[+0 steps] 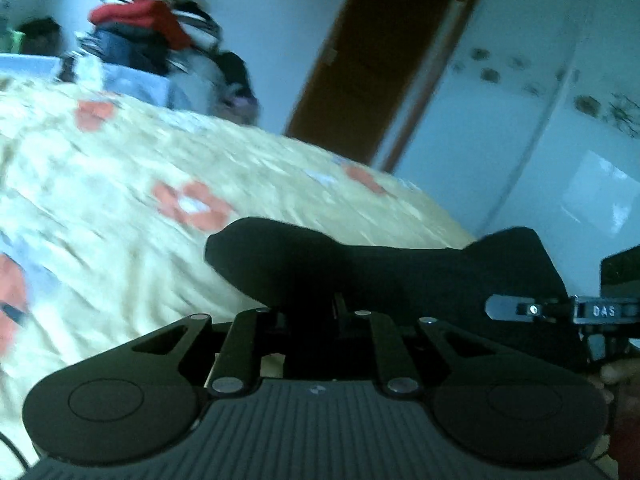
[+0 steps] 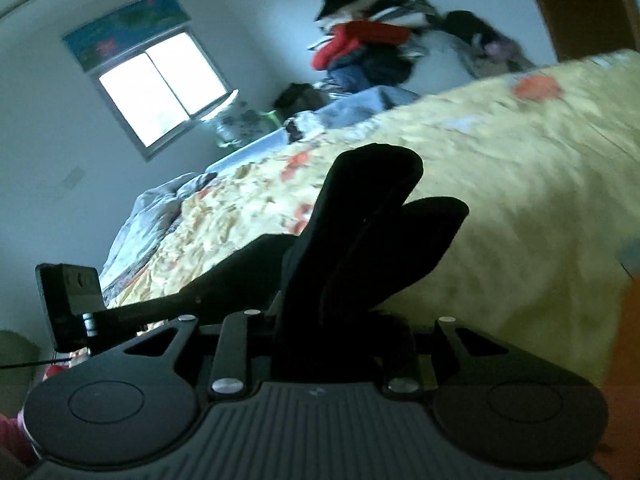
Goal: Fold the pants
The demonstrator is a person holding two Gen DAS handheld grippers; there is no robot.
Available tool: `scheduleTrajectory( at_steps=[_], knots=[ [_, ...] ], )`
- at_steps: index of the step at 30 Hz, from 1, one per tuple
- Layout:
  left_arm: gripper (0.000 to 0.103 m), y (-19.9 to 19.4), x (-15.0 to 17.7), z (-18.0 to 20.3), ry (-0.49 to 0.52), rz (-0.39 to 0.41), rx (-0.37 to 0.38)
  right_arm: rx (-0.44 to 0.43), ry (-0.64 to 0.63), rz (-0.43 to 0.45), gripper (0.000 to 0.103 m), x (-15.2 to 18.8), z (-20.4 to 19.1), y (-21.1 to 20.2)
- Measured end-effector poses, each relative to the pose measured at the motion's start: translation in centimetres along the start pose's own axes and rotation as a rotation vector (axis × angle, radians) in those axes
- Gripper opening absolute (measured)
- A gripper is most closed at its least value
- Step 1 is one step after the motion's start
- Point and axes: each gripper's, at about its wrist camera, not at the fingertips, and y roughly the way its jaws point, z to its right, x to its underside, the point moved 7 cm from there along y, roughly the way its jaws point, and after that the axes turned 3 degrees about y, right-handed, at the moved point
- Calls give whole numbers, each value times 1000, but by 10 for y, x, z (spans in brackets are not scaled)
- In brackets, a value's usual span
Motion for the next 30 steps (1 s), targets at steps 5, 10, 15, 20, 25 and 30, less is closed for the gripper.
scheduleTrajectory(
  at_steps=[5, 10, 15, 20, 25, 30],
  knots=[
    [17, -8, -18, -29, 64, 21, -116, -21, -18, -20, 29, -12, -9, 48],
    [42, 16, -2, -61, 31, -110, -199, 90, 0, -114, 36, 4, 12, 94],
    [83, 10, 7, -74, 12, -104, -293, 155, -61, -152, 52, 13, 20, 82],
    [94, -9, -1, -74, 18, -54, -405, 349, -205, -112, 73, 1, 23, 49],
    [101, -21, -15, -33, 92, 36, -348, 284, -305, -13, 74, -18, -12, 39],
    [102, 6, 4, -11, 118, -69, -187, 237, -457, -225, 74, 23, -33, 86]
  ],
)
